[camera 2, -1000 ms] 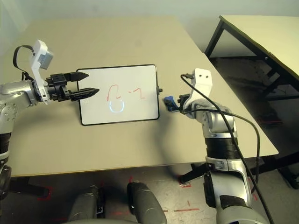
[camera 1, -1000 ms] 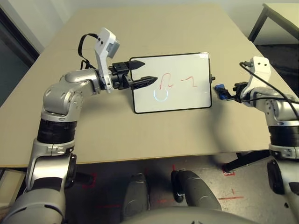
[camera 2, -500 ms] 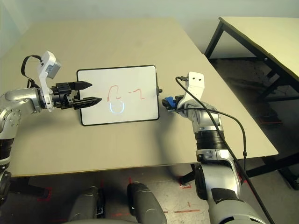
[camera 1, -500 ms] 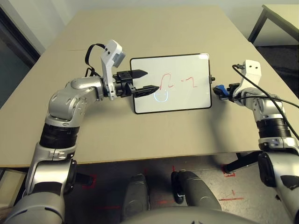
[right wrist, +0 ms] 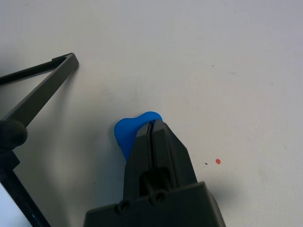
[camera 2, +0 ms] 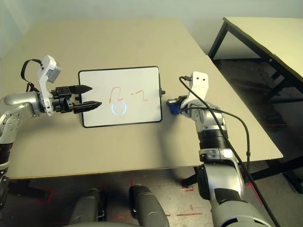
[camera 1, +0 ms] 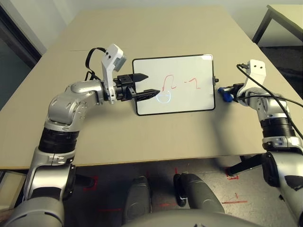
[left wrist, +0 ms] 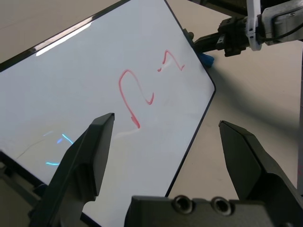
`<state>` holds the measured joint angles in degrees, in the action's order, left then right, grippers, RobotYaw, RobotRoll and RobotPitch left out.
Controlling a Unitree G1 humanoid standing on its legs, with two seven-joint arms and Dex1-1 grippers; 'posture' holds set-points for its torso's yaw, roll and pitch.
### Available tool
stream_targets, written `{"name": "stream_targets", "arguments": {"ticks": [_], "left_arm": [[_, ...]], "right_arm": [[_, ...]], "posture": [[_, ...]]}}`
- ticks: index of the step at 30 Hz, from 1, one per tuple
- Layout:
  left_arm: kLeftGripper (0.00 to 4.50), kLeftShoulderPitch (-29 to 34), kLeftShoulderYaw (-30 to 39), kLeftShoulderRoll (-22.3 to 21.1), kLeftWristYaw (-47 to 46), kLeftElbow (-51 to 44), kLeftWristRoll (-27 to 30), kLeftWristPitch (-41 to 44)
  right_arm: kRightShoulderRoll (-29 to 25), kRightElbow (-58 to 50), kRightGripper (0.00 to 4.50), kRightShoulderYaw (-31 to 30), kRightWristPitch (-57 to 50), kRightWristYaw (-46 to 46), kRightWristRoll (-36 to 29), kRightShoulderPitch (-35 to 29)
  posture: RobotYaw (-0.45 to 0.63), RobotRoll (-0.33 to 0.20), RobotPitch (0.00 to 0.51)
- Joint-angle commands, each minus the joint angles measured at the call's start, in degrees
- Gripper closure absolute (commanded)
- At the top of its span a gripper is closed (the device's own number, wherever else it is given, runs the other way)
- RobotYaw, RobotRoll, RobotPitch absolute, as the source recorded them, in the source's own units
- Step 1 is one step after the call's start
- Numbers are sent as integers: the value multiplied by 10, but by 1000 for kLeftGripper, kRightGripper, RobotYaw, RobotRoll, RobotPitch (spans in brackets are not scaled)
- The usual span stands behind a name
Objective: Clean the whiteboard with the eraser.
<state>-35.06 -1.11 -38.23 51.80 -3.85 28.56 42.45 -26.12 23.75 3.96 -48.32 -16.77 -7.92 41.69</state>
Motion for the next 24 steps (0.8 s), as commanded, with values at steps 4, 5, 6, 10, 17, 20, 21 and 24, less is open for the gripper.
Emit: {"name": "stream_targets", "arguments": {"ticks": [4,5,6,10,17,20,21,24], "left_arm": [[0,-12,-8,-3,10,17,-18,-17],[0,-13,-8,-2,12,19,-20,-18],[0,-13,-8,-2,13,19,-22,-19],[0,-12,-7,-1,16,21,-26,-22],[0,-8,-6,-1,15,19,-25,-21],[0,-7,-5,-1,14,19,-26,-21],[0,-8,-5,-1,13,19,-26,-20],[0,-7,-3,-2,13,18,-25,-19]], "right_arm": [[-4,-35,2845,22,-10,12,-2,-12],[-4,-41,2495,25,-10,13,-3,-13],[-4,-46,2148,26,-13,14,-3,-14],[-3,-55,847,25,-20,12,-2,-18],[-1,-46,15,18,-21,6,1,-35],[-1,-37,15,17,-17,5,3,-40],[-1,-36,15,16,-16,4,3,-41],[-1,-33,15,15,-14,2,4,-41]], "posture": [[-91,0,67],[-93,0,68],[-93,0,68],[-96,0,74],[-94,0,82],[-90,0,84],[-89,0,84],[-86,0,85]]}}
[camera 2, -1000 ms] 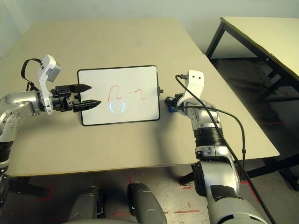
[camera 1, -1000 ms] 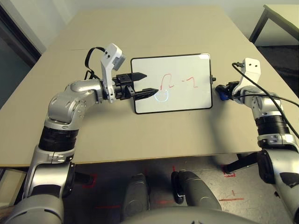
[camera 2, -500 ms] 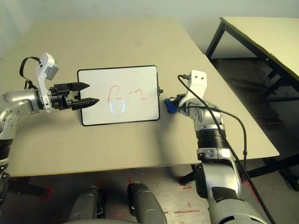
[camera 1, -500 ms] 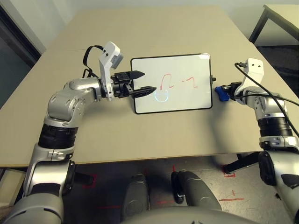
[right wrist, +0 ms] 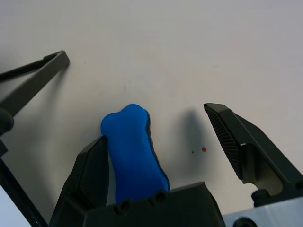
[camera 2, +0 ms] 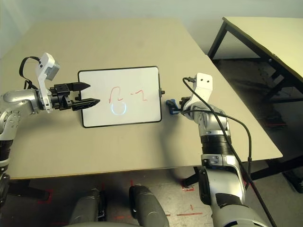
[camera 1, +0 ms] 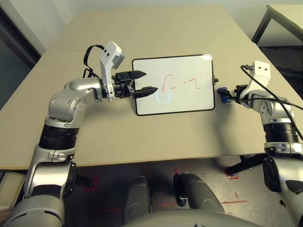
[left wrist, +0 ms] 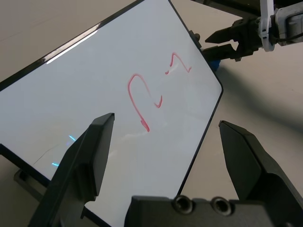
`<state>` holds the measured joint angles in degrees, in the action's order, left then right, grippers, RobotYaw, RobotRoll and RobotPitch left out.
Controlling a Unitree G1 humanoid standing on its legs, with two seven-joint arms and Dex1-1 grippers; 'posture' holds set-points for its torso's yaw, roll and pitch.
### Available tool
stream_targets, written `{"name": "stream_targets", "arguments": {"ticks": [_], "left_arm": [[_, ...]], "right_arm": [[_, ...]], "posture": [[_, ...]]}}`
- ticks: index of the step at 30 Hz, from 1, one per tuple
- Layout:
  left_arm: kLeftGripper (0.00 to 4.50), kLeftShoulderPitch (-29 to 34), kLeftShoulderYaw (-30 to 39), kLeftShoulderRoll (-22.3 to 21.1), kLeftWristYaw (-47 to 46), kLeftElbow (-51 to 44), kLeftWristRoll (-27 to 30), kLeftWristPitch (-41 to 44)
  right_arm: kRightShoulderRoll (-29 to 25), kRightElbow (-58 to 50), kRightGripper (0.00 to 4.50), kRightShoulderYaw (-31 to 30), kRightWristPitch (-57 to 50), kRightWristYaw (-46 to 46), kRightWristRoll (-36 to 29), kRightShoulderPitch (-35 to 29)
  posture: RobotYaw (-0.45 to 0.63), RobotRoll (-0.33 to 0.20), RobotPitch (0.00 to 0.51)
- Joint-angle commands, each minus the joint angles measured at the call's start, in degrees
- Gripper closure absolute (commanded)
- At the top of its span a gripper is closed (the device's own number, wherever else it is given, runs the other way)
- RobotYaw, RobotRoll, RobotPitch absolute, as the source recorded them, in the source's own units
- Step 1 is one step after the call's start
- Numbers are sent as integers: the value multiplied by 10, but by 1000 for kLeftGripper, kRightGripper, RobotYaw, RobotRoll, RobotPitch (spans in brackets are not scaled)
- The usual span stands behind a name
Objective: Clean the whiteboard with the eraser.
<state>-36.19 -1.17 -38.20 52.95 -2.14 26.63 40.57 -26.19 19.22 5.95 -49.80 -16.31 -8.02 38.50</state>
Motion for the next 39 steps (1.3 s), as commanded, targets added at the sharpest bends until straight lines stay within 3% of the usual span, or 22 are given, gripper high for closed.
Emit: {"name": "stream_targets", "arguments": {"ticks": [1,25,35,39], "left_arm": [[0,4,-2,-3,1,1,-6,1],[0,-3,-4,2,-9,-1,-5,4],[0,-5,0,1,-15,-10,0,14],[0,-3,2,-2,-15,-13,0,17]], "right_arm": [[0,13,15,-5,1,-2,6,-8],[3,-56,15,-23,-17,-6,9,-21],[9,-18,15,-30,2,-1,17,-21],[9,-9,1269,-26,15,0,21,-17]], "posture": [[-85,0,85],[-95,0,91],[-77,0,99],[-79,0,99]]}}
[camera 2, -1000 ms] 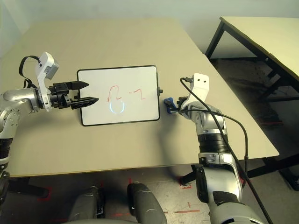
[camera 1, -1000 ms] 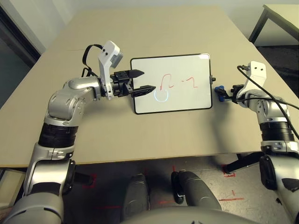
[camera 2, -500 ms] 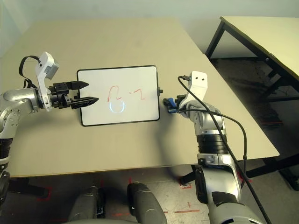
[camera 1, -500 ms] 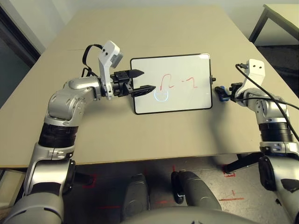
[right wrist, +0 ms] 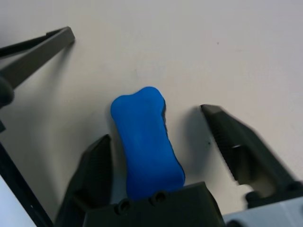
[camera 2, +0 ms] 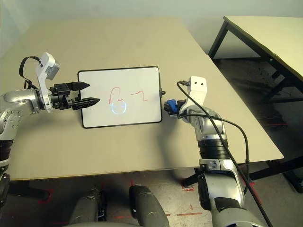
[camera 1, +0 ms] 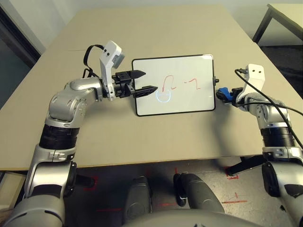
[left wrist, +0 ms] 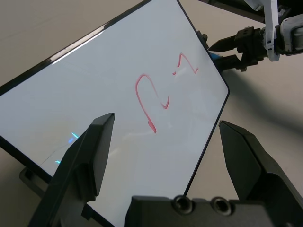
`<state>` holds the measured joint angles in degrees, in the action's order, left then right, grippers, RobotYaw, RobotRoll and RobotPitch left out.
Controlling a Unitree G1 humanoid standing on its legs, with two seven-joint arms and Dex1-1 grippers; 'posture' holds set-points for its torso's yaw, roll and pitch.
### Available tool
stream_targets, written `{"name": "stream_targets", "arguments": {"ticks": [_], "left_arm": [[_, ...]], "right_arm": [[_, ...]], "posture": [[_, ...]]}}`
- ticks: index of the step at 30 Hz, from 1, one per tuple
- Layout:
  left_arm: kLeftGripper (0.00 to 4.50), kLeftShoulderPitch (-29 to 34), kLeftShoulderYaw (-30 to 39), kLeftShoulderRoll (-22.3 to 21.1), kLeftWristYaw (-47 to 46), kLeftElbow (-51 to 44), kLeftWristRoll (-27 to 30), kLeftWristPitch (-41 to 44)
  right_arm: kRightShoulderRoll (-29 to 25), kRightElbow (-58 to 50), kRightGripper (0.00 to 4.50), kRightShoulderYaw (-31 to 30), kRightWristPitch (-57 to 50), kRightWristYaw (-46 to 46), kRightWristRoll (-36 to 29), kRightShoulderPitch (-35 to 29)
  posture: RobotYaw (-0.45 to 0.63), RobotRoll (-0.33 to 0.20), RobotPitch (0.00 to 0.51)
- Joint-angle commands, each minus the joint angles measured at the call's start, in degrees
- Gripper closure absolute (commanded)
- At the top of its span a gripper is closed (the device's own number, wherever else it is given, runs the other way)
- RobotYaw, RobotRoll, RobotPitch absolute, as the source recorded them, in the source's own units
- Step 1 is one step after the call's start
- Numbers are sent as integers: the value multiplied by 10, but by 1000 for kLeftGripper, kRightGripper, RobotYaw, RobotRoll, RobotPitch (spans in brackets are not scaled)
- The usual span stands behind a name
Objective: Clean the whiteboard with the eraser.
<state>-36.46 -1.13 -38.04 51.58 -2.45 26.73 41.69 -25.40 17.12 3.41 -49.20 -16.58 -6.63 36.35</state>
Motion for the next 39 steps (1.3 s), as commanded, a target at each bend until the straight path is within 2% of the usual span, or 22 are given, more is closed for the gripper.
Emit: {"name": "stream_targets", "arguments": {"ticks": [1,5,8,16,24,28,33,39], "left_arm": [[0,0,1,-4,-1,-11,-1,6],[0,1,0,-3,-1,-12,-2,7],[0,-1,-3,0,-1,-10,-3,6],[0,-9,-8,5,1,-4,-6,4],[0,-10,-8,5,2,-4,-7,4],[0,-8,-7,3,3,-5,-7,4],[0,-11,-7,2,6,2,-9,1],[0,-22,-12,1,10,12,-12,1]], "right_arm": [[-1,7,1613,0,10,2,7,1],[-3,-22,2949,3,8,3,5,-15],[-2,-40,3686,7,5,5,4,-21],[0,-46,3811,16,-5,10,-2,-32],[2,-96,3832,55,-6,34,-12,-8],[8,-193,3848,64,32,30,-27,26],[28,-279,3854,9,-2,-12,-57,9],[51,-254,3858,-42,55,-37,-42,-36]], "posture": [[-79,0,100],[-84,0,95],[-87,0,91],[-95,0,91],[-101,0,94],[-104,0,98],[-112,0,99],[-99,0,98]]}}
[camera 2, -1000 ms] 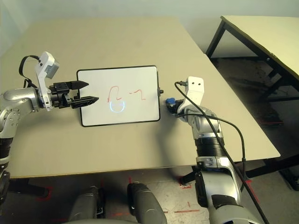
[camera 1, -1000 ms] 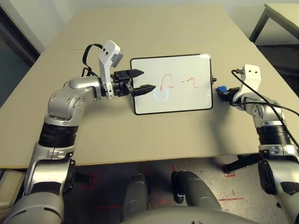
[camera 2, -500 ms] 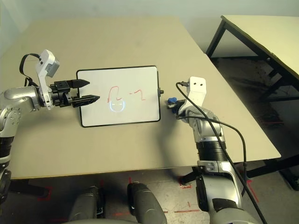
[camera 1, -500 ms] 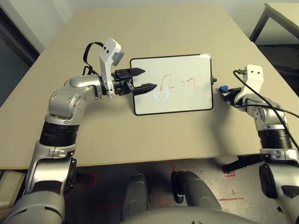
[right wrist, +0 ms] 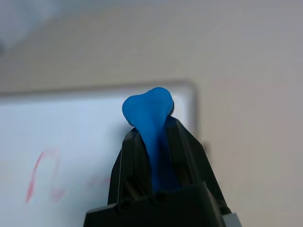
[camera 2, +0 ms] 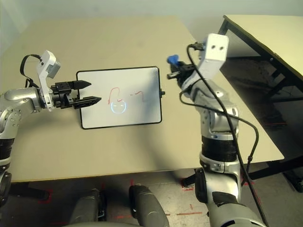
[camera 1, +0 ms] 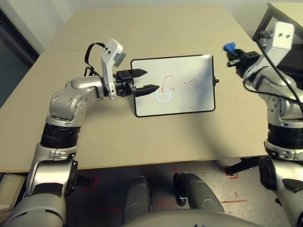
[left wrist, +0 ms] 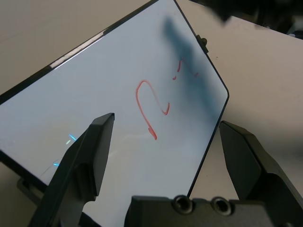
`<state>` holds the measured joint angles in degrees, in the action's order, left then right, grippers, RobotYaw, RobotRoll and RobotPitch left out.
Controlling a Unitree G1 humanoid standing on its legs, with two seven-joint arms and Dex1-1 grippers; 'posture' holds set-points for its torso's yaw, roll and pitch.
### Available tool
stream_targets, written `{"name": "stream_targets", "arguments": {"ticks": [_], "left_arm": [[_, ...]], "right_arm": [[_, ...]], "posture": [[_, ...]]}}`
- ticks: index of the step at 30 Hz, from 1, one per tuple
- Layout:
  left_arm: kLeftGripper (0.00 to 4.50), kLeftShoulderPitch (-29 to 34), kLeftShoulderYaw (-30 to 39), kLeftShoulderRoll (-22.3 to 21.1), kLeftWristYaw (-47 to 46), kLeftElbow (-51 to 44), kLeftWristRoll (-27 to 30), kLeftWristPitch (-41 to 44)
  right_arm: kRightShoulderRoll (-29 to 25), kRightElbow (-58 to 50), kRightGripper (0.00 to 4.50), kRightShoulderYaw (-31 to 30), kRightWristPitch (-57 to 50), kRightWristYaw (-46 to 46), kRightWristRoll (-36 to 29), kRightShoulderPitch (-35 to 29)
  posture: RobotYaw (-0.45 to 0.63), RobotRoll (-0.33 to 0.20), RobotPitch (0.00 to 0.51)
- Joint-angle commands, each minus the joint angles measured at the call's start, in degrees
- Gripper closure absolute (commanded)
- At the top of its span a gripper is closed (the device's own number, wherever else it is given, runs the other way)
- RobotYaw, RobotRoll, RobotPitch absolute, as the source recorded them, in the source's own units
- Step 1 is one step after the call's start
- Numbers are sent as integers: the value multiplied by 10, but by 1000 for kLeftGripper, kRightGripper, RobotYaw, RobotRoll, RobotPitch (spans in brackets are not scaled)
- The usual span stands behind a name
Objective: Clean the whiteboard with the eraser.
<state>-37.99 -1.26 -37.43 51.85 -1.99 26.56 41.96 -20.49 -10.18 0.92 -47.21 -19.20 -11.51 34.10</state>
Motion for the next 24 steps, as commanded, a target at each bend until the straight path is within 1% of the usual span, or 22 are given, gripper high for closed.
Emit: {"name": "stream_targets", "arguments": {"ticks": [1,6,10,15,21,24], "left_arm": [[0,-7,-12,-8,9,7,-11,-1],[0,1,-14,-20,21,-3,-8,12],[0,6,-13,-26,25,-19,-3,26],[0,5,-10,-34,27,-25,-2,33],[0,2,-9,-38,28,-30,0,37],[0,1,-9,-39,29,-30,0,37]], "right_arm": [[2,32,3859,-24,51,-14,13,-20],[5,107,3859,-45,133,-28,37,-36],[17,173,3860,-57,198,-43,47,-43],[40,242,3862,-83,274,-85,52,-52],[66,284,3863,-106,318,-114,58,-53],[71,297,3865,-113,327,-116,65,-52]], "posture": [[-98,0,98],[-87,0,102],[-76,0,105],[-67,0,106],[-57,0,105],[-57,0,103]]}}
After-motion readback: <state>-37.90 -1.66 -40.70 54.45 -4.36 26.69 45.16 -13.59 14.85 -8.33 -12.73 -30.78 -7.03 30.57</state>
